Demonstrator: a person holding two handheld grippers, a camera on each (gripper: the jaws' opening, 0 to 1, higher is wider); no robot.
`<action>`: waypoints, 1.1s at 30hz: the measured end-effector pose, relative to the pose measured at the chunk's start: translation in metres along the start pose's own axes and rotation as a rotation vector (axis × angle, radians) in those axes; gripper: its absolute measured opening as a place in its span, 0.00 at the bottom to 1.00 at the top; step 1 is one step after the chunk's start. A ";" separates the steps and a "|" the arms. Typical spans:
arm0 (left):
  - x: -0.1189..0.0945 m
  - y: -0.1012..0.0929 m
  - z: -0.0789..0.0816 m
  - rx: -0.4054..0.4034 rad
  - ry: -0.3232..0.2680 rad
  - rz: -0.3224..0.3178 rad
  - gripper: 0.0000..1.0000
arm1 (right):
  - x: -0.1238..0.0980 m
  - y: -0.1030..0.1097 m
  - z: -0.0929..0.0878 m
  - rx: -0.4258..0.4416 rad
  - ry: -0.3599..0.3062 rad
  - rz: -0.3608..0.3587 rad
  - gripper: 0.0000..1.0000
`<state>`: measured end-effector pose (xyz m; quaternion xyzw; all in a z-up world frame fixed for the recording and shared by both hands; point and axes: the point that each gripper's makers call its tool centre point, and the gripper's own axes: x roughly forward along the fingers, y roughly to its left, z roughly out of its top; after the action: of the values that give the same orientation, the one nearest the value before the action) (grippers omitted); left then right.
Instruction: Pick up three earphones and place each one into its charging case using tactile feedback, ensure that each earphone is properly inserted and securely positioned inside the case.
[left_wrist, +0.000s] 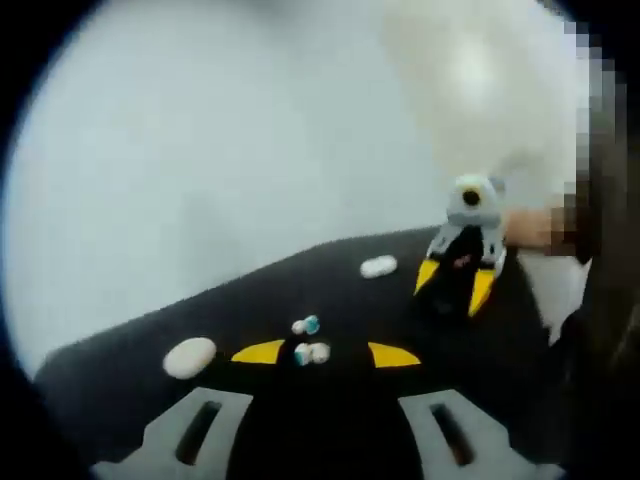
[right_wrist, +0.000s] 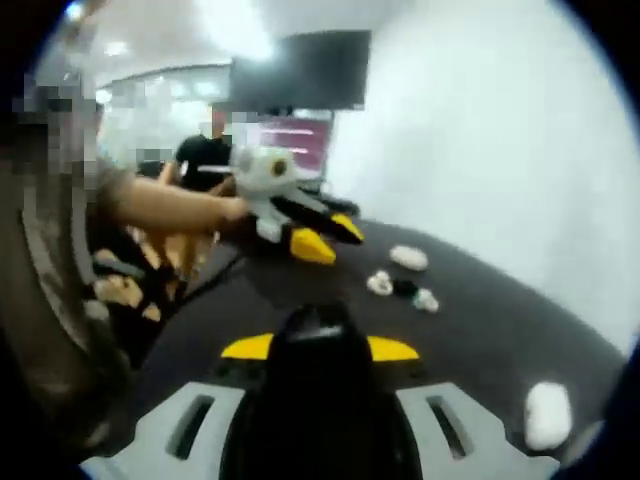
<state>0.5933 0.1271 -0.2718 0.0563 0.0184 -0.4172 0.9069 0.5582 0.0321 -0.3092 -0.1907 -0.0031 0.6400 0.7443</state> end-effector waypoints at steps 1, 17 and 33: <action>0.000 -0.006 0.005 -0.033 -0.010 -0.026 0.25 | -0.001 0.002 0.002 -0.031 -0.006 -0.008 0.34; 0.059 -0.091 -0.010 -0.215 0.301 -0.449 0.32 | -0.003 0.002 0.002 -0.155 -0.032 0.008 0.23; 0.044 -0.121 0.003 -0.146 0.210 -0.428 0.14 | 0.001 0.009 -0.002 0.008 -0.020 0.068 0.23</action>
<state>0.5303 0.0153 -0.2829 0.0283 0.1540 -0.5893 0.7926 0.5502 0.0330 -0.3141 -0.1812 -0.0016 0.6668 0.7228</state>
